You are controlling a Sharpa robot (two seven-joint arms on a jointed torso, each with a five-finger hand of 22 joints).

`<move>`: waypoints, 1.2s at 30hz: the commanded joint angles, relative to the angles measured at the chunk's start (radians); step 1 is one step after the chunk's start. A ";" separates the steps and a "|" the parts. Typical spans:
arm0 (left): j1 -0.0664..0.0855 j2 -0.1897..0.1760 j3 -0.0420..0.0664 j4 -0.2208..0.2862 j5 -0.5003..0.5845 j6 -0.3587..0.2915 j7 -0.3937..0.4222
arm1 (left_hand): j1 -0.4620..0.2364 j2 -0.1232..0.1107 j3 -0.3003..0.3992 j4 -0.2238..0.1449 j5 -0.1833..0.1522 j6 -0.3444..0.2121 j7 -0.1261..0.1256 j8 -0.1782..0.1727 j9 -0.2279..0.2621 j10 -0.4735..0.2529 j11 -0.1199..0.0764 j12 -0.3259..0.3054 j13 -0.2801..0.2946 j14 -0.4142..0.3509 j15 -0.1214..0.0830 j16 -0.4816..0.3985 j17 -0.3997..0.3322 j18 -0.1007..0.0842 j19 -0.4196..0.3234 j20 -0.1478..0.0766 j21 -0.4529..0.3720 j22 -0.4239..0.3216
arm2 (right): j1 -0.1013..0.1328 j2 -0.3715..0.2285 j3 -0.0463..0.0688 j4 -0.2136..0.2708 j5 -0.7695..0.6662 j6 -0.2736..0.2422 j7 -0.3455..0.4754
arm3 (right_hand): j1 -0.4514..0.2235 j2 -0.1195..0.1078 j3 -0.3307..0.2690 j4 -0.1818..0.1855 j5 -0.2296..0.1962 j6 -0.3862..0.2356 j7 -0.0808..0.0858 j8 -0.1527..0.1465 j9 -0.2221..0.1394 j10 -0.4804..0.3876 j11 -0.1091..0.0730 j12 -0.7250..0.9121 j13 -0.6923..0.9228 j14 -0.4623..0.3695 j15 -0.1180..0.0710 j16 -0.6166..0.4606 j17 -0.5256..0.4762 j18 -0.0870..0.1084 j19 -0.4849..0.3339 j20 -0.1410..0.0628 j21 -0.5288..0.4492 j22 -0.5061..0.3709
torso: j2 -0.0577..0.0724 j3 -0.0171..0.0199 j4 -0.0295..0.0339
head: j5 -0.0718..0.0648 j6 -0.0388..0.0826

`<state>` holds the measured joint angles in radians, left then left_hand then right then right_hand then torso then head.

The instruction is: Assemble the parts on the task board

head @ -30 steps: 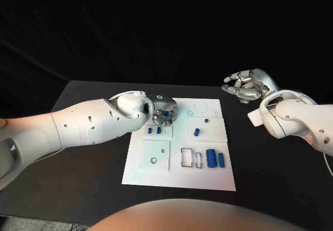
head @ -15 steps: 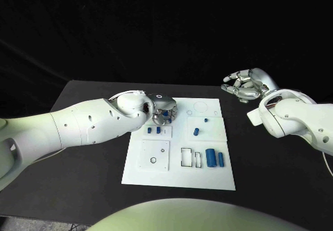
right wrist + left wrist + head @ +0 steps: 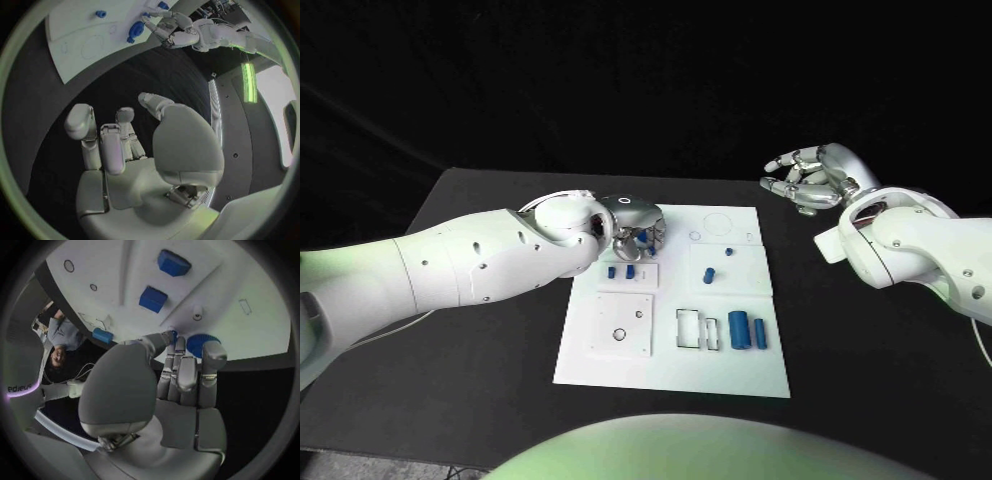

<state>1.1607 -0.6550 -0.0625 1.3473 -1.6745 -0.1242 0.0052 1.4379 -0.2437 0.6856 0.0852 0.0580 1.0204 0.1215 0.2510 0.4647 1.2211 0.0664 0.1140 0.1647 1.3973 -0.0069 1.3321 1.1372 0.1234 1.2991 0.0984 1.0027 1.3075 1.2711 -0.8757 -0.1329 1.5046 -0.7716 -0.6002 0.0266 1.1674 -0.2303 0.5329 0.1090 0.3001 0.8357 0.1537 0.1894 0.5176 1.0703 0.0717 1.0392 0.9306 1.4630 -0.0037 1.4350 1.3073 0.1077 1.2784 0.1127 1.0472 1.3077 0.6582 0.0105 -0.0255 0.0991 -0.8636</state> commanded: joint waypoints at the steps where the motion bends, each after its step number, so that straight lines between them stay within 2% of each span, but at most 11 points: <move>1: 0.000 -0.020 0.009 0.028 0.061 -0.055 0.003 | -0.012 0.001 0.001 -0.006 0.003 0.005 0.006 -0.007 0.001 0.010 0.000 -0.006 0.001 0.006 0.004 0.006 -0.001 -0.019 0.002 0.002 0.008 0.123 | -0.001 0.000 0.000 0.001 -0.010 0.003 0.010 | -0.008 0.001 0.007 0.000 0.002 -0.002 0.000 0.004 0.001 -0.001 0.000 -0.003 0.000 0.020 0.005 -0.005 0.008 0.008 -0.006 -0.003 -0.004 0.004 | -0.001 0.0007 0.0004 | 0.002 0.003; 6: 0.000 -0.055 0.022 0.055 0.091 -0.072 0.001 | -0.016 -0.001 0.001 -0.008 0.003 0.006 0.006 -0.008 0.001 0.011 -0.001 -0.007 0.002 0.007 0.004 0.008 0.002 -0.019 0.004 0.002 0.014 0.124 | -0.002 -0.001 0.000 0.000 -0.010 0.003 0.010 | -0.008 0.001 0.007 0.000 0.002 -0.002 0.000 0.004 0.001 -0.001 0.000 -0.003 0.000 0.020 0.005 -0.005 0.008 0.008 -0.006 -0.003 -0.004 0.004 | -0.002 0.0010 0.0020 | 0.004 0.009; 10: -0.001 -0.077 0.025 0.061 0.104 -0.059 -0.004 | -0.019 -0.002 0.001 -0.009 0.002 0.006 0.006 -0.008 0.001 0.013 0.000 -0.009 0.002 0.007 0.004 0.008 -0.001 -0.019 0.003 0.002 0.013 0.124 | -0.002 -0.002 0.000 0.000 -0.010 0.004 0.010 | -0.008 0.001 0.007 0.000 0.002 -0.002 0.000 0.004 0.001 -0.001 0.000 -0.003 0.000 0.020 0.005 -0.005 0.008 0.008 -0.006 -0.003 -0.004 0.004 | -0.001 0.0012 0.0013 | 0.006 0.010; 17: -0.015 -0.113 0.027 0.056 0.114 -0.021 -0.020 | -0.023 -0.004 0.001 -0.010 0.001 0.007 0.006 -0.008 0.002 0.014 0.000 -0.010 0.002 0.005 0.004 0.006 -0.005 -0.018 0.000 0.003 0.009 0.123 | -0.003 -0.003 0.000 -0.001 -0.010 0.004 0.009 | -0.008 0.001 0.007 0.000 0.002 -0.002 0.000 0.004 0.001 -0.001 0.000 -0.003 0.000 0.020 0.005 -0.005 0.008 0.008 -0.006 -0.003 -0.004 0.004 | -0.003 0.0009 0.0022 | 0.006 0.009; 27: -0.020 -0.123 0.027 0.033 0.148 0.042 -0.018 | -0.035 -0.010 0.001 -0.012 0.002 0.007 0.005 -0.011 0.002 0.017 0.000 -0.016 0.003 0.002 0.005 0.004 -0.012 -0.016 -0.007 0.004 0.002 0.120 | -0.005 -0.003 0.000 -0.002 -0.010 0.005 0.009 | -0.008 0.001 0.007 0.000 0.002 -0.002 0.000 0.004 0.001 -0.001 0.000 -0.003 0.000 0.020 0.005 -0.005 0.008 0.008 -0.006 -0.003 -0.004 0.004 | 0.000 0.0004 -0.0003 | 0.009 0.009; 36: -0.023 -0.121 0.026 0.030 0.159 0.059 -0.017 | -0.036 -0.009 0.002 -0.012 0.003 0.008 0.005 -0.011 0.003 0.019 0.000 -0.017 0.003 0.001 0.005 0.004 -0.012 -0.016 -0.007 0.004 0.002 0.120 | -0.005 -0.003 0.000 -0.002 -0.010 0.004 0.009 | -0.008 0.001 0.007 0.000 0.002 -0.002 0.000 0.004 0.001 -0.001 0.000 -0.003 0.000 0.020 0.005 -0.005 0.008 0.008 -0.006 -0.003 -0.004 0.004 | 0.000 0.0012 -0.0002 | 0.008 0.007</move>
<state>1.1393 -0.7788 -0.0358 1.3746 -1.5348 -0.0990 -0.0137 1.4104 -0.2528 0.6872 0.0781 0.0581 1.0242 0.1252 0.2430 0.4678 1.2352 0.0662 0.1006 0.1671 1.4008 -0.0032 1.3364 1.1255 0.1235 1.2953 0.1021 1.0059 1.3073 1.2663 -0.8789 -0.1329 1.5021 -0.7717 -0.6002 0.0274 1.1674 -0.2304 0.5328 0.1090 0.3002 0.8357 0.1537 0.1894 0.5173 1.0718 0.0732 1.0392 0.9307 1.4630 -0.0037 1.4350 1.3073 0.1077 1.2785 0.1127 1.0473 1.3073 0.6578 0.0109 -0.0256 0.1080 -0.8557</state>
